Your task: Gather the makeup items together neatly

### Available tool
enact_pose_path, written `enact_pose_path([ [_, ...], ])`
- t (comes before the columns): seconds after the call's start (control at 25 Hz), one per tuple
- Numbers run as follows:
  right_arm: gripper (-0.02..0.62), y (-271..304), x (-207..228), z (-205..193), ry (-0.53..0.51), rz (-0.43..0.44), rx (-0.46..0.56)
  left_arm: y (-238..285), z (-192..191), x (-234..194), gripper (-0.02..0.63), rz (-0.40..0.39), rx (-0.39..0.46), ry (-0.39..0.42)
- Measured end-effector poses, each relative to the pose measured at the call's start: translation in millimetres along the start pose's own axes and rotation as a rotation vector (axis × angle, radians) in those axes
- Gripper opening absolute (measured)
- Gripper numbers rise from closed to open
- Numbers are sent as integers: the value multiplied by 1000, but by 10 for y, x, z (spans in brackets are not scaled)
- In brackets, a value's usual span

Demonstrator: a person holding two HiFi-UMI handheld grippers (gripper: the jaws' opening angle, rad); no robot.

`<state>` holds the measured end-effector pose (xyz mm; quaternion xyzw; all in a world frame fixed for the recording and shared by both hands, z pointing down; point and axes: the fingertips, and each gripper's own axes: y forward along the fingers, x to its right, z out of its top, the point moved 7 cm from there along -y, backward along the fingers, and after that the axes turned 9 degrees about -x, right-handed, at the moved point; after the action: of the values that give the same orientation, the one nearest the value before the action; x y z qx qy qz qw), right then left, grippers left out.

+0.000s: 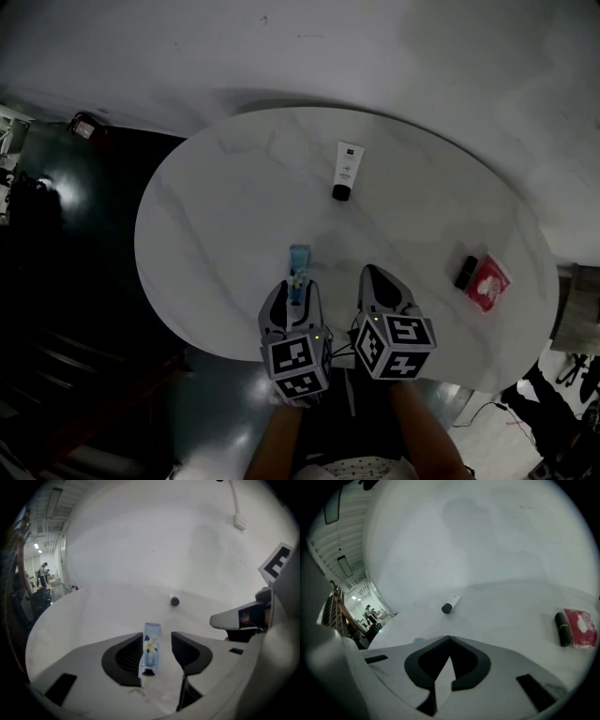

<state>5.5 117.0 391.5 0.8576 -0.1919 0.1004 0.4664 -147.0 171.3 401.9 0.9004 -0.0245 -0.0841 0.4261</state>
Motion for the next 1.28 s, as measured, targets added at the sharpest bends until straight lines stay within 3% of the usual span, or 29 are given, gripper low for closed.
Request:
enact_pose_path([
  [0.84,-8,22,0,-163,-1,9,-34,228,-157,-89,218,48,-90,5],
  [1.28,-6,55,25,-163,14,3,-40,241,-162,-70,190,101,-94,88],
])
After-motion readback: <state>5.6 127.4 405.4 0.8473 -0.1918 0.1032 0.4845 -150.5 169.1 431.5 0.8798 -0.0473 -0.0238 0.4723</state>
